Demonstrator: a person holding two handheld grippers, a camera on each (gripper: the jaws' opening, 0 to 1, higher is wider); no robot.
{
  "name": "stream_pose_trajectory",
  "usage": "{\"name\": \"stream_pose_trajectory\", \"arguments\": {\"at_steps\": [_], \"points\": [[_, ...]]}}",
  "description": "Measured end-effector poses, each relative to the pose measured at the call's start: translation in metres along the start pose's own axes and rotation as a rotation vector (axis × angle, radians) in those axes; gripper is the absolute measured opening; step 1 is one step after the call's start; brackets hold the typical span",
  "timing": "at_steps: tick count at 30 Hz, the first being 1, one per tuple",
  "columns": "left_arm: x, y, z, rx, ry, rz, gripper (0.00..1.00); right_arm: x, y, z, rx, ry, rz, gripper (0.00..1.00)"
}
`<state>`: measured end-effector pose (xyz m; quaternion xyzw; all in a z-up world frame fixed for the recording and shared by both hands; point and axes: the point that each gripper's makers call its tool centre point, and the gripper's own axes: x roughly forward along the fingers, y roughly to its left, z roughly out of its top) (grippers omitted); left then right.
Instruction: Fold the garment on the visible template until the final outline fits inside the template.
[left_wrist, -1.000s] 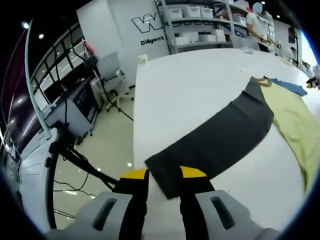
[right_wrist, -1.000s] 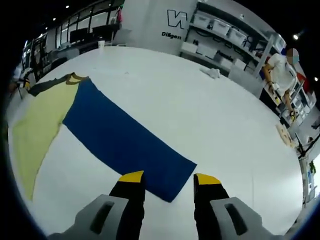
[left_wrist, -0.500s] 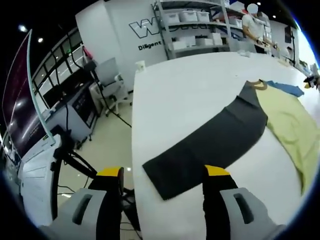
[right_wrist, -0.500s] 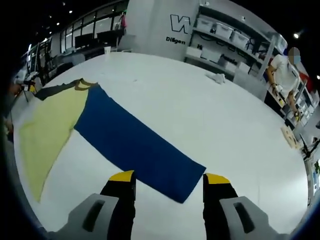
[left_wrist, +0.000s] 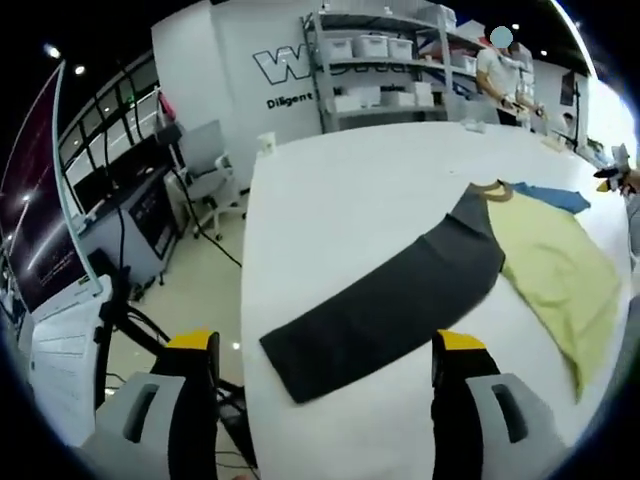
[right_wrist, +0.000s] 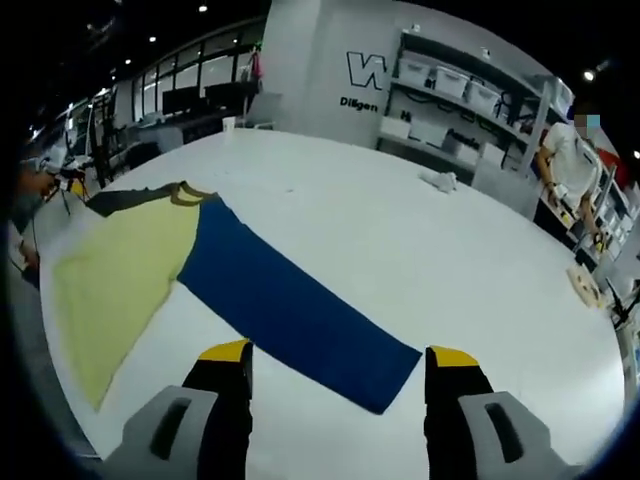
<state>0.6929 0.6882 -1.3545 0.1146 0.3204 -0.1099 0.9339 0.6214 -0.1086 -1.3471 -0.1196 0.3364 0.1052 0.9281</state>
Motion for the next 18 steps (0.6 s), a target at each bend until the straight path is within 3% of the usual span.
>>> {"name": "stream_pose_trajectory", "arguments": {"at_steps": [13,18], "points": [[-0.028,-0.012,0.012,-0.010,-0.056,-0.062,0.99,-0.018,0.030,0.021,-0.013,-0.088,0.078,0.85],[-0.044,-0.028,0.015,-0.009,-0.084,-0.077,0.99,-0.026,0.041,0.022,-0.012,-0.111,0.095,0.88]]}}
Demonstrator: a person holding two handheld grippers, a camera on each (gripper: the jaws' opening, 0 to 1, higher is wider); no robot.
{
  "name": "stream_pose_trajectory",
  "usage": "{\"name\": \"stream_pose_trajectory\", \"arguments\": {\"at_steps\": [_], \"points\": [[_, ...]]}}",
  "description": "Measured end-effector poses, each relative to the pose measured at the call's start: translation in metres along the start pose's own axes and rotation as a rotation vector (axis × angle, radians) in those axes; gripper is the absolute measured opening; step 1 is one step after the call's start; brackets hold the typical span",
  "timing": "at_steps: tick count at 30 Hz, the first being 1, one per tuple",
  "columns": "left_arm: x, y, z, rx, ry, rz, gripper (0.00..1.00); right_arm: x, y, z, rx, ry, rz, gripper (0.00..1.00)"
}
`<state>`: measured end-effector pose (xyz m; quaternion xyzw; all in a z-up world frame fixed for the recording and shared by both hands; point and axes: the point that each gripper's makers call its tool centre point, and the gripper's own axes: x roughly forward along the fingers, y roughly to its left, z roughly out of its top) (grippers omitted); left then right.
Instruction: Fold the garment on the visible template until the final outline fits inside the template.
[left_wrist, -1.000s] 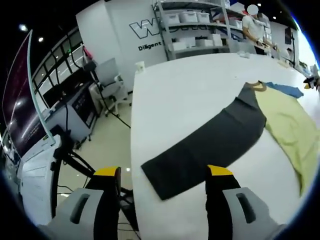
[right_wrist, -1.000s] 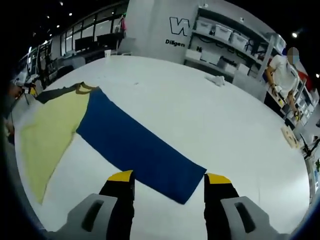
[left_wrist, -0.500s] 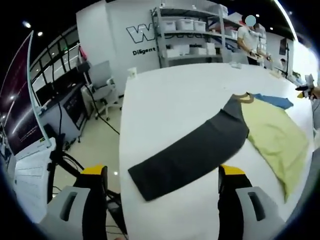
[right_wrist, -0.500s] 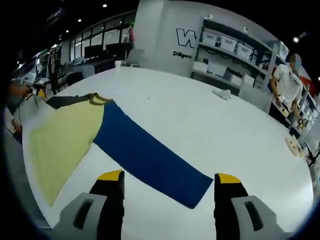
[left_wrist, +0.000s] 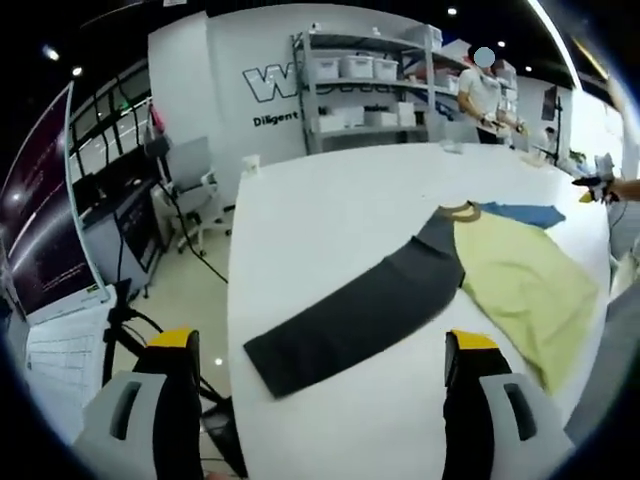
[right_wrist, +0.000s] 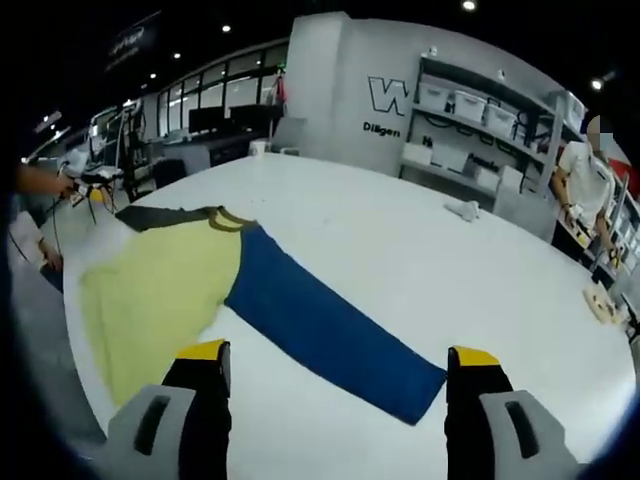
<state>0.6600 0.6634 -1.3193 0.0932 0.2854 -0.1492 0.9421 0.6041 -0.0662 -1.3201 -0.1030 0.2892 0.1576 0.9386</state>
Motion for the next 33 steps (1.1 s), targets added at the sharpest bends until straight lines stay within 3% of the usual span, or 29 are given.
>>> {"name": "stream_pose_trajectory", "arguments": {"at_steps": [18,33], "points": [[-0.027,-0.049,0.004,0.046,-0.077,-0.093,0.99,-0.022,0.049,0.014,-0.099,-0.054,0.095,0.91],[-0.043,-0.091,0.011,0.076,-0.124,-0.200,0.99,-0.037,0.093,0.013,-0.179,-0.086,0.208,0.92]]}}
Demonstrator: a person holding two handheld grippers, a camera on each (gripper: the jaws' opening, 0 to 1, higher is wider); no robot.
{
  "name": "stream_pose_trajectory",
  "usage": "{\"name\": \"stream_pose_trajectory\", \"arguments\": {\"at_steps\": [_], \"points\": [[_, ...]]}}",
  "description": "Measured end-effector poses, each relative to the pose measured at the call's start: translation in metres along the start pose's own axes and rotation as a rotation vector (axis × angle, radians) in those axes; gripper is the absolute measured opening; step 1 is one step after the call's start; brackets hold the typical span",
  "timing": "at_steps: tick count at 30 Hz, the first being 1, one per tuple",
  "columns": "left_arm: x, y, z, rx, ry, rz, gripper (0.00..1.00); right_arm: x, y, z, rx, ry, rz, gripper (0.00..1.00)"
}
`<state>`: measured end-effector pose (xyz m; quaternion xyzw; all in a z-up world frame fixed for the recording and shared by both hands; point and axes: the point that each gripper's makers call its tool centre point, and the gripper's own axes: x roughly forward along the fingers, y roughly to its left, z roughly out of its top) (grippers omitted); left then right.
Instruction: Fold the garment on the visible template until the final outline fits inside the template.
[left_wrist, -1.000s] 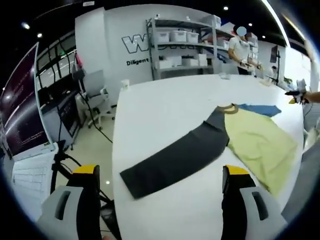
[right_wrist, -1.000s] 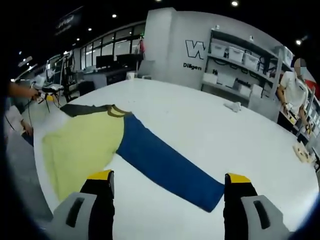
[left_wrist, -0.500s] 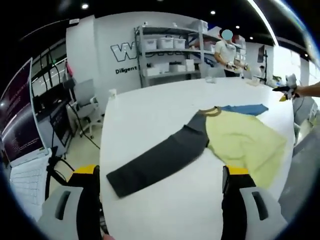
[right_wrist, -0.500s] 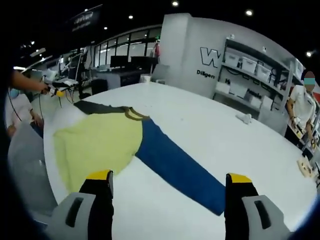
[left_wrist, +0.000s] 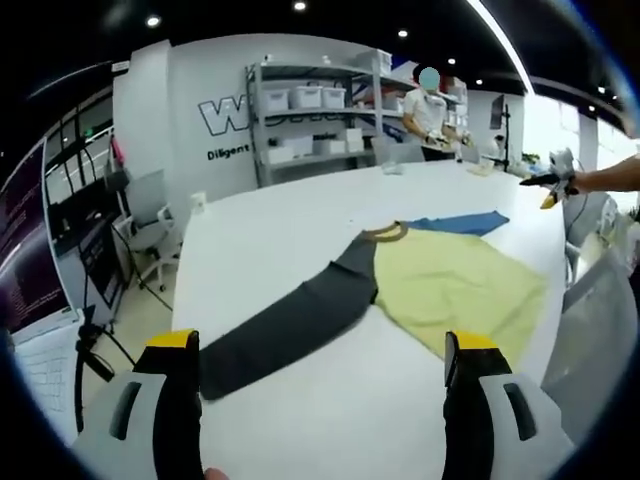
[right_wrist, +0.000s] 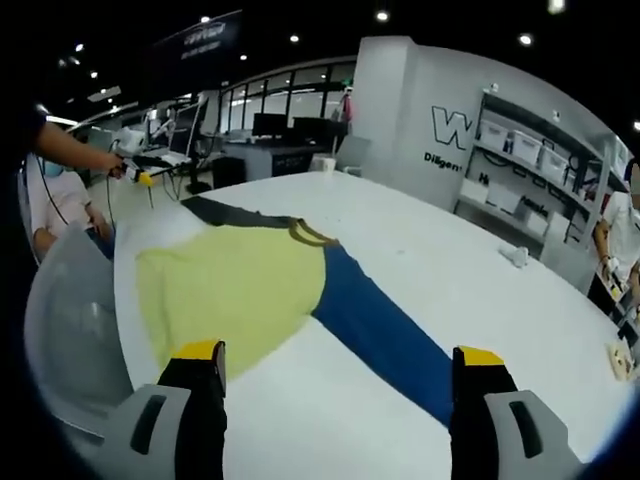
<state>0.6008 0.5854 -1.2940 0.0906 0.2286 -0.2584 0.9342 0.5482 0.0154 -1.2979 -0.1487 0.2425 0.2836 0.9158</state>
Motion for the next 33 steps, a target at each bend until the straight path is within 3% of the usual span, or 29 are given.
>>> {"name": "stream_pose_trajectory", "arguments": {"at_steps": [6,12,33], "points": [[0.002,-0.024,-0.005,0.038,0.003,-0.057,0.99,0.000,0.019,-0.003,-0.046,0.013,0.053,0.92],[0.004,-0.042,-0.009,0.043,0.005,-0.098,0.99,-0.001,0.025,-0.008,-0.039,0.023,0.073,0.92],[-0.001,-0.099,-0.047,0.114,0.071,-0.242,0.95,0.007,0.083,-0.038,-0.105,0.059,0.197,0.76]]}}
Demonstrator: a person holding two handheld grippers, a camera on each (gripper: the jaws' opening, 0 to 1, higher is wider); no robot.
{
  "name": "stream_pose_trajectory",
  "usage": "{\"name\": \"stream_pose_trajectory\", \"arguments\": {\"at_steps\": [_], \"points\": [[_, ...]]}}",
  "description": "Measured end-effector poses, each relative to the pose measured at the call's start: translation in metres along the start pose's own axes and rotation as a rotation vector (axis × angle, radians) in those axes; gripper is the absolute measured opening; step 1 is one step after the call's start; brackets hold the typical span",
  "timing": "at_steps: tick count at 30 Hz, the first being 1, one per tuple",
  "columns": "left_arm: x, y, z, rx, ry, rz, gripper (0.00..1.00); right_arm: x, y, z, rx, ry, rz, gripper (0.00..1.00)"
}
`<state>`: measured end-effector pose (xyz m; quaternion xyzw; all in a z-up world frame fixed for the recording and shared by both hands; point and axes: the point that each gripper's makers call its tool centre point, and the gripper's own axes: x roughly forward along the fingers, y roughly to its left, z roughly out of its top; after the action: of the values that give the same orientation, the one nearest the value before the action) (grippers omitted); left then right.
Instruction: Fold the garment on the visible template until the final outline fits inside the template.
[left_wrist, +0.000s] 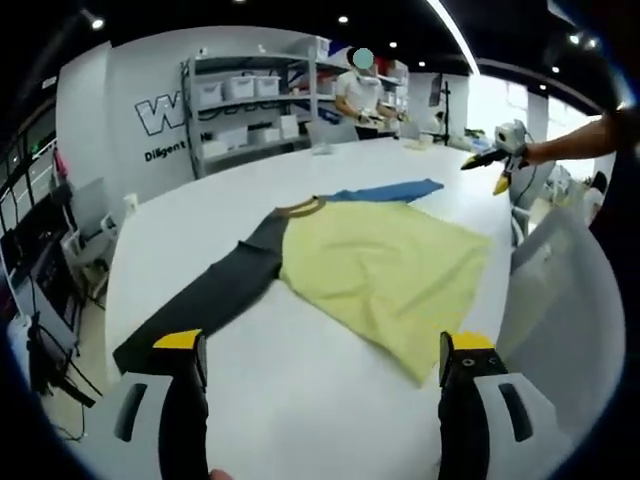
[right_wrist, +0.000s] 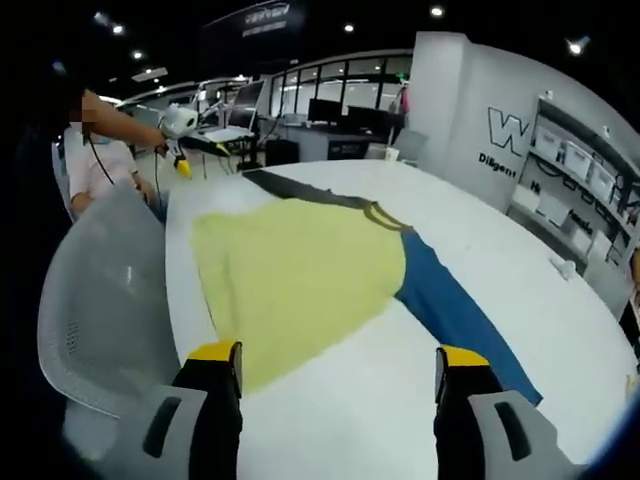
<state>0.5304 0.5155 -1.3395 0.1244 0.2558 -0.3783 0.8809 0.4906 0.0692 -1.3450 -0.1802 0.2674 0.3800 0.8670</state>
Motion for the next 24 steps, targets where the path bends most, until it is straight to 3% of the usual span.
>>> {"name": "stream_pose_trajectory", "arguments": {"at_steps": [9,24], "points": [[0.007,-0.013,-0.008,0.003,0.013,-0.027,0.93,0.012,0.021,-0.008,0.007,0.014,0.042,0.74],[0.022,-0.054,-0.020,0.046,0.046,-0.115,0.87,0.023,0.053,-0.022,0.033,0.023,0.116,0.74]]}}
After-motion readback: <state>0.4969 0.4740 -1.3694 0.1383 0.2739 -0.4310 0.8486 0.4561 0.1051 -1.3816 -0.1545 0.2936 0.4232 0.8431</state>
